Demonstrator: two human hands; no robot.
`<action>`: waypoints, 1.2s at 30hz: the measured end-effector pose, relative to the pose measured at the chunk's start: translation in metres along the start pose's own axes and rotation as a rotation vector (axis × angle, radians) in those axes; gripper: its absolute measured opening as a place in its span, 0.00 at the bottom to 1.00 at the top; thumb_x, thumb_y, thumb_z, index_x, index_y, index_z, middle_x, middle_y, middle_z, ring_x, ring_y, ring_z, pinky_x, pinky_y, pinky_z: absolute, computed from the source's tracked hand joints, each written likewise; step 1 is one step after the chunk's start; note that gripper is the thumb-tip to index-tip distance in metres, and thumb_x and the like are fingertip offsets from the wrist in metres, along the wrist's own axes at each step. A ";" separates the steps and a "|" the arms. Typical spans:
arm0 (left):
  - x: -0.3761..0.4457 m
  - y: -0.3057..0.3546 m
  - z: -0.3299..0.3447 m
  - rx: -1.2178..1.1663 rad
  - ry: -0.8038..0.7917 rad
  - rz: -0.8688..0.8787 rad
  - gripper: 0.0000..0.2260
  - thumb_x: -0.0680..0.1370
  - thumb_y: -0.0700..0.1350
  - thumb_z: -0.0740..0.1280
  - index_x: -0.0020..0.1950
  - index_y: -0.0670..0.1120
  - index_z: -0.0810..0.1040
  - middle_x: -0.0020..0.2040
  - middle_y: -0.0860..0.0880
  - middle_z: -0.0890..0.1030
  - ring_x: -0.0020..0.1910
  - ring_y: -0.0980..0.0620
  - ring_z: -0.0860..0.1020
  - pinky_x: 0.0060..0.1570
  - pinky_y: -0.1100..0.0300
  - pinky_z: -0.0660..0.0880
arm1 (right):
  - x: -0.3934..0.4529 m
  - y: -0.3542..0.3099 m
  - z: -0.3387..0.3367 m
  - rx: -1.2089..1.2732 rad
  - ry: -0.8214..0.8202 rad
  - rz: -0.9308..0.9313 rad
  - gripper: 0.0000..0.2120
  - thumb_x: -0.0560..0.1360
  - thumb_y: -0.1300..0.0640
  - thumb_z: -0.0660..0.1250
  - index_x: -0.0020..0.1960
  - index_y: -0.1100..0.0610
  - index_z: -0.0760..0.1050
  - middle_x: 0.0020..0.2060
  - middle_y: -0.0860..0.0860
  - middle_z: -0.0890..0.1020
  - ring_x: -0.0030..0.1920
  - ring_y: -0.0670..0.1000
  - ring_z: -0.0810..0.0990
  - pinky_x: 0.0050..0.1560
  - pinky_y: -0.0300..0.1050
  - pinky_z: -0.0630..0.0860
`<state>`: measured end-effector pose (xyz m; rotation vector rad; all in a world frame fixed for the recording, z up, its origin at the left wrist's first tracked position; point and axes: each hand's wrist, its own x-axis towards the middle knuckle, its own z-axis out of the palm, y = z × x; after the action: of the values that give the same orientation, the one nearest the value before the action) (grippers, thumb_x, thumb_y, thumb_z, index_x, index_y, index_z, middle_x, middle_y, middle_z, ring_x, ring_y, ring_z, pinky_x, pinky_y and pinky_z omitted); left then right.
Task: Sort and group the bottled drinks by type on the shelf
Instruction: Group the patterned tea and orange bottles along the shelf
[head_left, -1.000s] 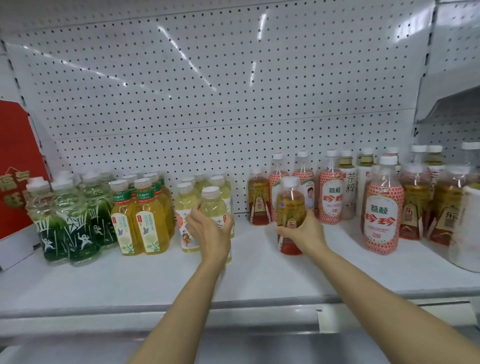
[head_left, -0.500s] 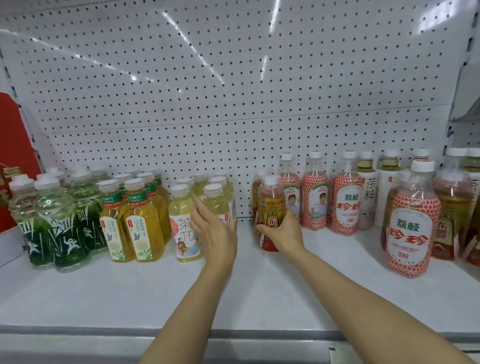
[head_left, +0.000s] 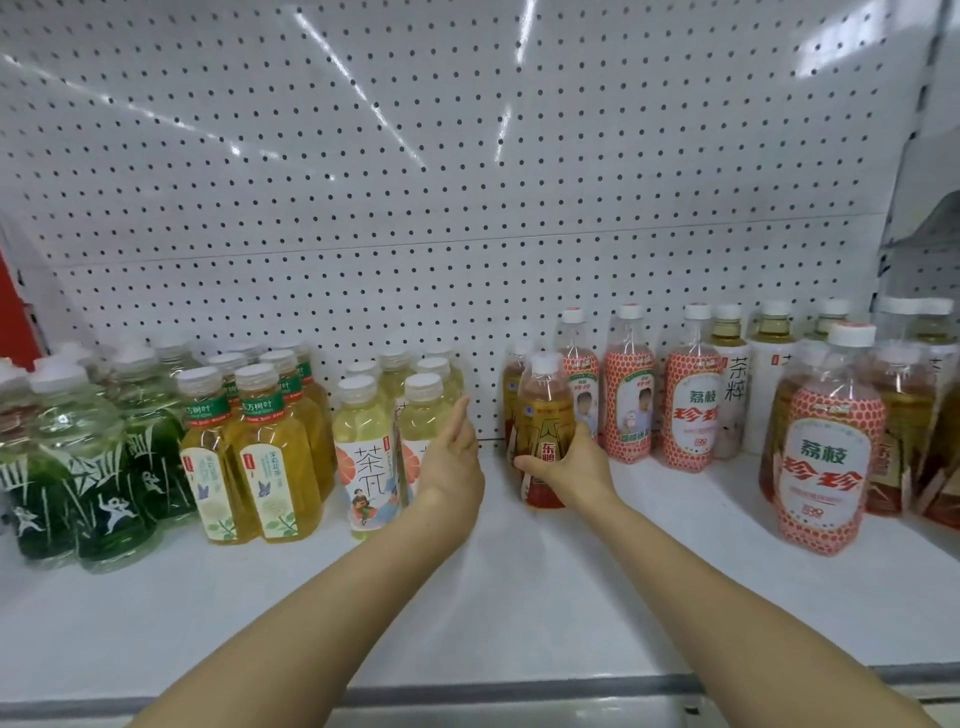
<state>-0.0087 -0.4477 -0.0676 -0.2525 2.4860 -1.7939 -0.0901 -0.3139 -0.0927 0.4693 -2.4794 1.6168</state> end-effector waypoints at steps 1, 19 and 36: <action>-0.001 0.001 0.003 0.016 0.013 0.005 0.31 0.80 0.60 0.58 0.80 0.48 0.59 0.80 0.40 0.55 0.79 0.34 0.44 0.55 0.24 0.22 | 0.000 0.000 -0.001 -0.008 0.002 0.009 0.39 0.62 0.47 0.80 0.66 0.57 0.67 0.57 0.52 0.80 0.56 0.53 0.79 0.53 0.45 0.76; 0.103 -0.086 -0.057 -1.427 0.324 -0.203 0.19 0.80 0.49 0.67 0.67 0.42 0.69 0.66 0.43 0.71 0.53 0.43 0.76 0.47 0.53 0.74 | -0.003 0.013 -0.042 -0.038 0.015 0.032 0.37 0.57 0.45 0.82 0.61 0.52 0.72 0.52 0.46 0.82 0.53 0.49 0.80 0.56 0.50 0.78; 0.113 -0.103 -0.048 -1.472 0.157 -0.256 0.32 0.73 0.54 0.75 0.70 0.41 0.68 0.67 0.41 0.71 0.62 0.41 0.75 0.56 0.52 0.74 | 0.012 0.012 -0.045 -0.057 -0.038 0.061 0.34 0.60 0.46 0.81 0.60 0.53 0.71 0.52 0.47 0.81 0.51 0.49 0.79 0.52 0.46 0.78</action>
<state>-0.1177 -0.4537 0.0496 -0.4697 3.4036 0.3651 -0.1075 -0.2703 -0.0808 0.4245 -2.5844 1.5687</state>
